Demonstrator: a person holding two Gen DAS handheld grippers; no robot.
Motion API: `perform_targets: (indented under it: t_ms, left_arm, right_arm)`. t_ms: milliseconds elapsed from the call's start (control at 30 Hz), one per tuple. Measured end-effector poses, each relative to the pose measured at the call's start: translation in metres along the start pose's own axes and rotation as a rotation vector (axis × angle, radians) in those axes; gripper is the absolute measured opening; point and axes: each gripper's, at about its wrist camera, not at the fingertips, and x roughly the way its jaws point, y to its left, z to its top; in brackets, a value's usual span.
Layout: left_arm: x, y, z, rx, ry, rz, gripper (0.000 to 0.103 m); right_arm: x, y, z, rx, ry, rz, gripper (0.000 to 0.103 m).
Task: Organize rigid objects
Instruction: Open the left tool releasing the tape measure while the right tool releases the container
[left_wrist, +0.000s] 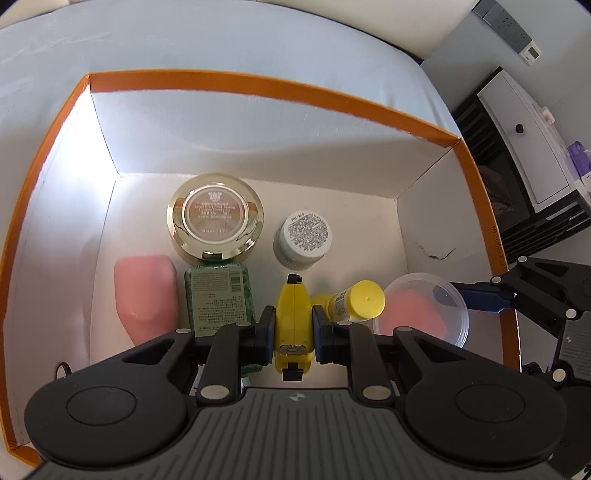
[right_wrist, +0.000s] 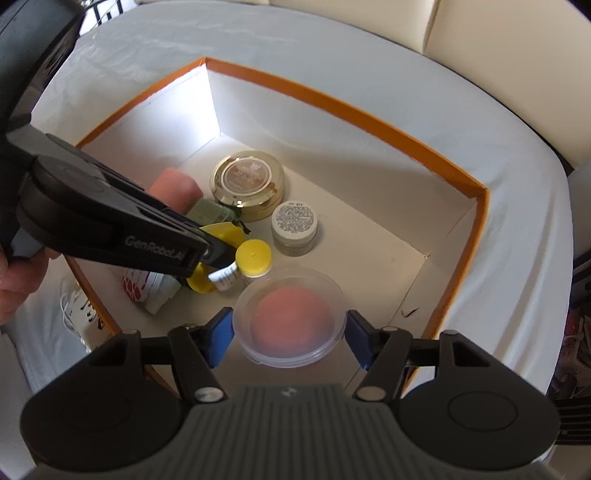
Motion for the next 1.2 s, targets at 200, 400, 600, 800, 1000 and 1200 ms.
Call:
perform_targets:
  t_ms: [200,400,600,800,1000,1200]
  left_arm:
    - [0.005,0.002,-0.002,-0.021,0.023,0.006,0.021]
    - [0.011,0.004,-0.003,-0.038,0.051,0.003,0.021]
    - [0.011,0.005,-0.002,-0.059,0.053,-0.003,0.022]
    - [0.006,0.008,-0.003,-0.073,0.047,-0.006,0.022]
    - [-0.007,0.003,-0.005,-0.042,0.015,0.036,0.024]
    - [-0.02,-0.007,-0.011,0.009,-0.006,0.071,0.029]
  right_arm:
    - [0.001,-0.002,0.006,0.01,0.064,0.036,0.065]
    - [0.0,-0.001,0.006,0.008,0.082,0.039,0.065]
    - [-0.001,-0.004,0.007,0.026,0.088,0.041,0.065]
    - [-0.006,-0.006,0.003,0.055,0.058,0.029,0.065]
    - [-0.009,-0.004,-0.001,0.062,0.053,0.03,0.065]
    - [-0.018,0.0,-0.002,0.055,0.04,0.024,0.065]
